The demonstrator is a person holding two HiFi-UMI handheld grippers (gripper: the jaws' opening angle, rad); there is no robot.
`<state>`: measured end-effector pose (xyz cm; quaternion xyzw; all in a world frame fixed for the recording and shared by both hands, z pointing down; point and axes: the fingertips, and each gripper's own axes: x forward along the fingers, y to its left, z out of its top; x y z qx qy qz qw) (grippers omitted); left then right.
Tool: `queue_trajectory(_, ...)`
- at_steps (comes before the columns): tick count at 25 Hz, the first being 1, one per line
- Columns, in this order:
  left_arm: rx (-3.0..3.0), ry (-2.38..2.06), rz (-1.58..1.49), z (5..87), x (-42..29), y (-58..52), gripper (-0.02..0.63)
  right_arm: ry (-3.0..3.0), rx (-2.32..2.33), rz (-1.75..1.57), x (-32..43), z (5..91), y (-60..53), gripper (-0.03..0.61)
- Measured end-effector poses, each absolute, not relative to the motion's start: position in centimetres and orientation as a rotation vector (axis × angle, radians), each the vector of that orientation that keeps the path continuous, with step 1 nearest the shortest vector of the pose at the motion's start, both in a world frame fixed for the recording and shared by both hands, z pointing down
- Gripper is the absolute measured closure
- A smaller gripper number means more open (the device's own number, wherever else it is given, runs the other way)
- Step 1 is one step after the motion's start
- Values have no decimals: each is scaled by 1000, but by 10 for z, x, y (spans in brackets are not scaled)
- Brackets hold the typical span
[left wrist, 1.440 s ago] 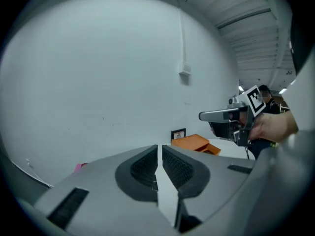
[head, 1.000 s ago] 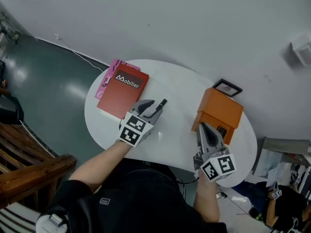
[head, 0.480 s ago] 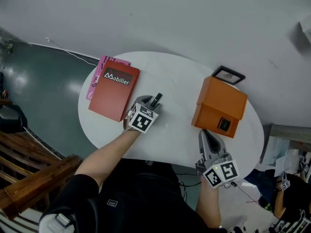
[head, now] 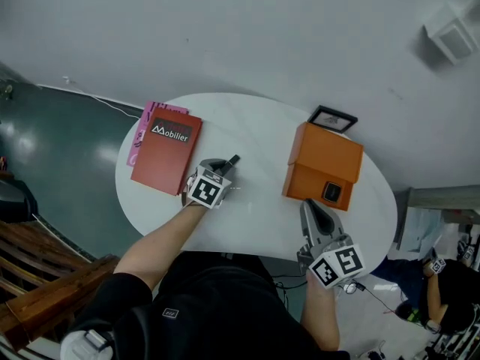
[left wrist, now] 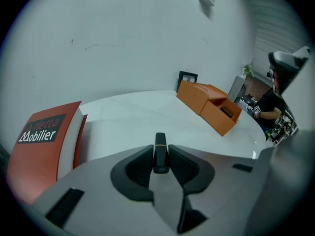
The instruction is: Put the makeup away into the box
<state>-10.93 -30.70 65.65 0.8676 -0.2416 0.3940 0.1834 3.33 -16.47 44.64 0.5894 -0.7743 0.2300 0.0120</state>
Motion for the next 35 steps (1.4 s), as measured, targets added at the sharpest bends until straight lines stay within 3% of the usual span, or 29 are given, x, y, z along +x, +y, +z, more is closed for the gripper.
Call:
queue_trajectory(14,2640,-576,912,553,-42,-271,515,-2405,1916,682,93,434,-136,540)
queue_trajectory(23,2760,-434,819,496,51,-237,515,-2408,1990,687,146,435,-112,540)
queue_trajectory(35,2744,-269,942,564,137,-189,515,-2289,2099,771,208,459,-58,540)
